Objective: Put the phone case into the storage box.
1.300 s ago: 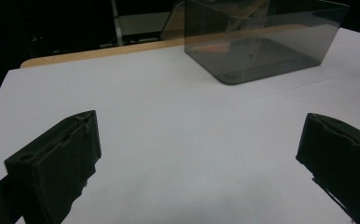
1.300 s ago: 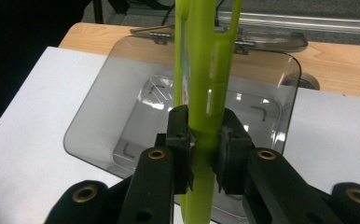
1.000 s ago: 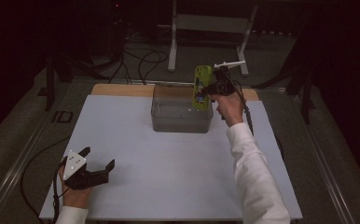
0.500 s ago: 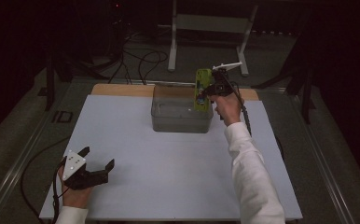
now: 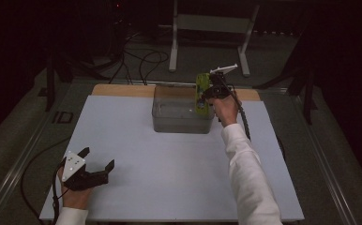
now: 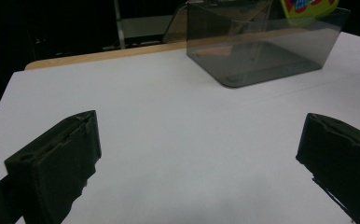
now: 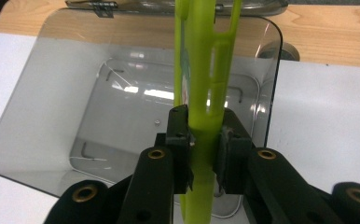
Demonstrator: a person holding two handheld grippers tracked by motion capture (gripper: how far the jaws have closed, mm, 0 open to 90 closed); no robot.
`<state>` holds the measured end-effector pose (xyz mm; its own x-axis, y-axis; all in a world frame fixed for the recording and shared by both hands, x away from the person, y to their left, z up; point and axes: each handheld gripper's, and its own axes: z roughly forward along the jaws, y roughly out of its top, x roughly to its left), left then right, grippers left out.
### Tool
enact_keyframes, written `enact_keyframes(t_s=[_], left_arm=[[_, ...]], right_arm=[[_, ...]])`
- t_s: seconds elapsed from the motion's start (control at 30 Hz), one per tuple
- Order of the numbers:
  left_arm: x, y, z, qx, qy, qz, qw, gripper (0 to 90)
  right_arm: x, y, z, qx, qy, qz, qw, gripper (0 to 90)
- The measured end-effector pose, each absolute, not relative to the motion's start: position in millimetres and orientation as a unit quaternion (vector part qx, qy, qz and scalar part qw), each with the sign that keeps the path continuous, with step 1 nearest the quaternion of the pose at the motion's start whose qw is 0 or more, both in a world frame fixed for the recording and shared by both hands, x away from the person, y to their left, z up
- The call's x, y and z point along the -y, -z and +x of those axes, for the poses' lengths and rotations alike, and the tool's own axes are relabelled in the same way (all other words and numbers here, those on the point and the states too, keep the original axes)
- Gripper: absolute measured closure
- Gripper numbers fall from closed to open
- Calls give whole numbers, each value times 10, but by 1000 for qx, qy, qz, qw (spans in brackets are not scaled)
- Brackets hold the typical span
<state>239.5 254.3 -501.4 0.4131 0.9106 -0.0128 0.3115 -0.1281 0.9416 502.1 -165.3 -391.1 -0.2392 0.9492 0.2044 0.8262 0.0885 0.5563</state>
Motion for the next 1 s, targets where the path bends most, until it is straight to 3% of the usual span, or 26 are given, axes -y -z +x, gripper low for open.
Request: enact_keyframes(t_s=[1.0], left_arm=[[-2561,5013,2386,-448,-308,684,487,0]], right_arm=[[1580,4162,5081,-730,-233,635,99,773]])
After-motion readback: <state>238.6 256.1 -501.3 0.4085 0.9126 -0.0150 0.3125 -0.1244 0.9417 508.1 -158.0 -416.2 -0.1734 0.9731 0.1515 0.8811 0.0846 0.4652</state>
